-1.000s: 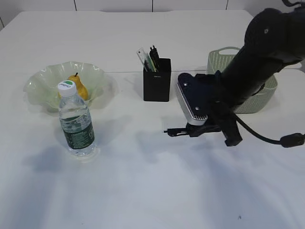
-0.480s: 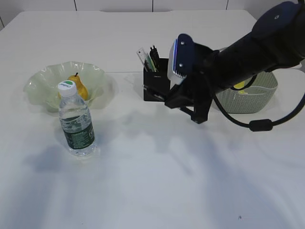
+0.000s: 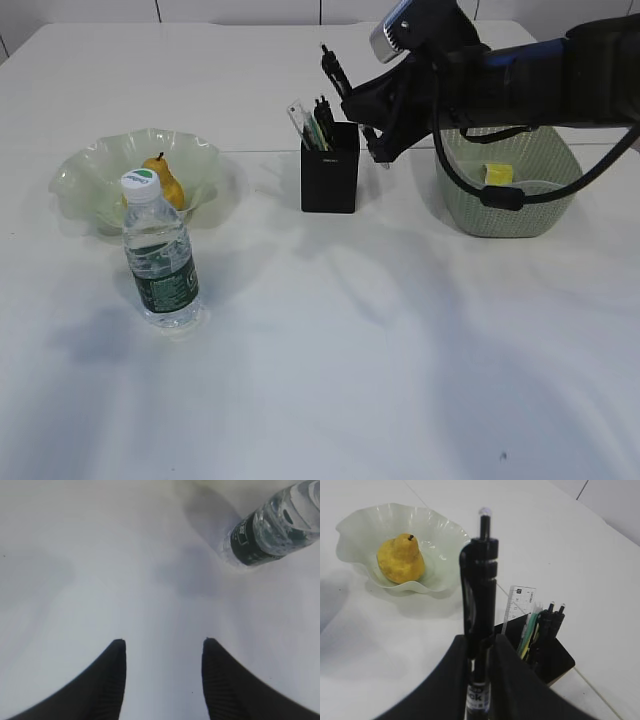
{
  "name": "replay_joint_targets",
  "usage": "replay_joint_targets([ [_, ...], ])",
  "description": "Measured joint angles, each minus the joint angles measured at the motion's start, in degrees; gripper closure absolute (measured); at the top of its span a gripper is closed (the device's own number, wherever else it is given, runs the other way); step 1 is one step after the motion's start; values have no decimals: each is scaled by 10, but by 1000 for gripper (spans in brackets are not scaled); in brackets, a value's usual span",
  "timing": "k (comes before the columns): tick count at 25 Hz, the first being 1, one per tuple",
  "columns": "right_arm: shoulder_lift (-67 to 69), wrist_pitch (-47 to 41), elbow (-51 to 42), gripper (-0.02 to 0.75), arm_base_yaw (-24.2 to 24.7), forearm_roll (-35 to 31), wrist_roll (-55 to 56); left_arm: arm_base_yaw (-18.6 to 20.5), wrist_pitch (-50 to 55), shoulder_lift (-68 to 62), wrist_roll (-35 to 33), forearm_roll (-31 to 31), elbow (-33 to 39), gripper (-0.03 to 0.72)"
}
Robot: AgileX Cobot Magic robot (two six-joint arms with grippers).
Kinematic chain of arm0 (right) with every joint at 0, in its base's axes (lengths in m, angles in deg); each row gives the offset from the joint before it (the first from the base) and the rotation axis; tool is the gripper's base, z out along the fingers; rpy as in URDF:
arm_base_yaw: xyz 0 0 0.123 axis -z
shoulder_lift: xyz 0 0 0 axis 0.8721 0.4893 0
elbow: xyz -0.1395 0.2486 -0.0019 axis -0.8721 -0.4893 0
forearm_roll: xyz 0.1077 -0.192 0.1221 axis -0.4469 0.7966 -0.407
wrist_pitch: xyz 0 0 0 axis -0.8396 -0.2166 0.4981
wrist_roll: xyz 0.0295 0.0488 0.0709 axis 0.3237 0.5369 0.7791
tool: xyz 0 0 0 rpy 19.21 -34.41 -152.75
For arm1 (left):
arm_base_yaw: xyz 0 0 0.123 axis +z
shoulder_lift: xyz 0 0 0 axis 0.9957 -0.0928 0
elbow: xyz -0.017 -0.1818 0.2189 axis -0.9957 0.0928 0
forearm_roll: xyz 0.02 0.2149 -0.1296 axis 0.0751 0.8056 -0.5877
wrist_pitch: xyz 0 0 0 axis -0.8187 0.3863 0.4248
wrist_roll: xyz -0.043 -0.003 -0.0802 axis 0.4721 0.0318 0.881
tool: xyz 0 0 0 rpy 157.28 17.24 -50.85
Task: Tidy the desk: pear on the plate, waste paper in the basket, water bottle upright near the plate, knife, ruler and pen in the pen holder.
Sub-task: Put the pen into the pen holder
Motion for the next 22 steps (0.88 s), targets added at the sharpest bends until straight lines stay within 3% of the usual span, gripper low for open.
replay_joint_targets([
  [22, 161, -30, 229, 647, 0, -10, 10, 0, 14, 0, 0, -1, 0, 340],
])
